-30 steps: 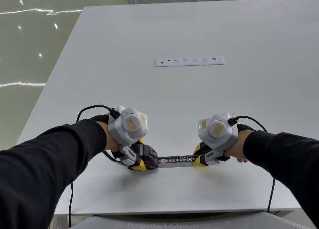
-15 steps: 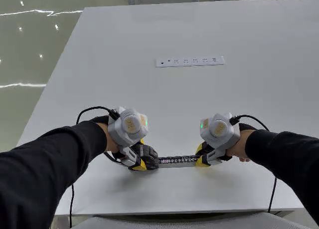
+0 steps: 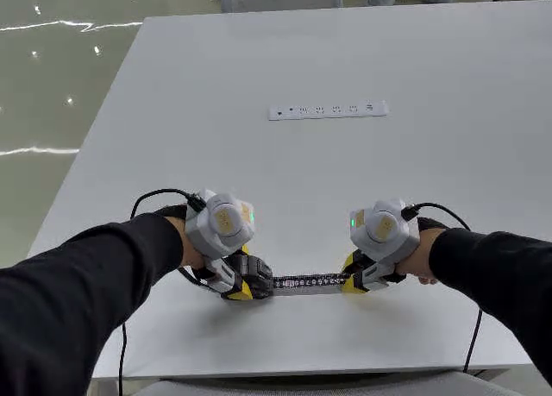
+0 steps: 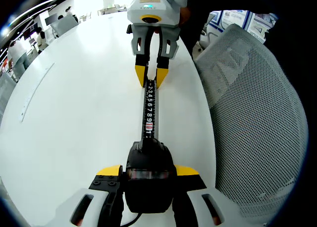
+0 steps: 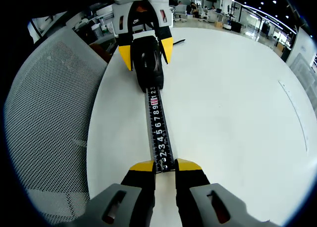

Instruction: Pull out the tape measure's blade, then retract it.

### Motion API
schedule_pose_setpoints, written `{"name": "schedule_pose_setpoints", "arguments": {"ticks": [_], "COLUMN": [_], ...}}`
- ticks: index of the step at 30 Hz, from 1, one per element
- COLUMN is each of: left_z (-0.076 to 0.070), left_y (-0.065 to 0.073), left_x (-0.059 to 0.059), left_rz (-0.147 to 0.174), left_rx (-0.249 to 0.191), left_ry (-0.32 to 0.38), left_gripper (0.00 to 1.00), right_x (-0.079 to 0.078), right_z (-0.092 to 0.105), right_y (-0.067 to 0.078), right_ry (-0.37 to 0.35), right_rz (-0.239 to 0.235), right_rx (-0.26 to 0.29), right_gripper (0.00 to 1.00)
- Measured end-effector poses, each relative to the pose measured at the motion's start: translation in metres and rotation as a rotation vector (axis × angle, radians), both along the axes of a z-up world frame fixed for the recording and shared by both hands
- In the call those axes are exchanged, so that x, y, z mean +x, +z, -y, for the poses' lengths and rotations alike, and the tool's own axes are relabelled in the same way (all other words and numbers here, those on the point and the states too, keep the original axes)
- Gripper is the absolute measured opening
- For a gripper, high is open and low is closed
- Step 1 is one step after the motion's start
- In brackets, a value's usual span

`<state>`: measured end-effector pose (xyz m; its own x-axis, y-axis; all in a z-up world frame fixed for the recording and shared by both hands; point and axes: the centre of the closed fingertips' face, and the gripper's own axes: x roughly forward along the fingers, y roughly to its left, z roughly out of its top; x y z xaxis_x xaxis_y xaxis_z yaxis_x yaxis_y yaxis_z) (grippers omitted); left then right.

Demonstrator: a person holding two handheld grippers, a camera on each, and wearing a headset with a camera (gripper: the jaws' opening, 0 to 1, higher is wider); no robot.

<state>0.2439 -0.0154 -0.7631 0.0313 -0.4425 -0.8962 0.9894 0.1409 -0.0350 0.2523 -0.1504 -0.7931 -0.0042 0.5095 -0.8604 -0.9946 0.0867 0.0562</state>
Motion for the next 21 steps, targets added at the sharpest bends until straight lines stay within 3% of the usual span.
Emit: {"name": "schedule_pose_setpoints", "arguments": {"ticks": [21], "left_z": [-0.0004], "left_y": [-0.0001], "left_x": [0.0000], "left_rz": [0.005], "left_rx": [-0.001], "left_ry": [0.005], "left_gripper": [0.34], "right_x": [-0.0008], "right_z": [0.0088], "right_y": [0.0005], "right_ry": [-0.020], "right_rz": [-0.010], "right_rx": [0.002], "right_gripper": [0.10]}}
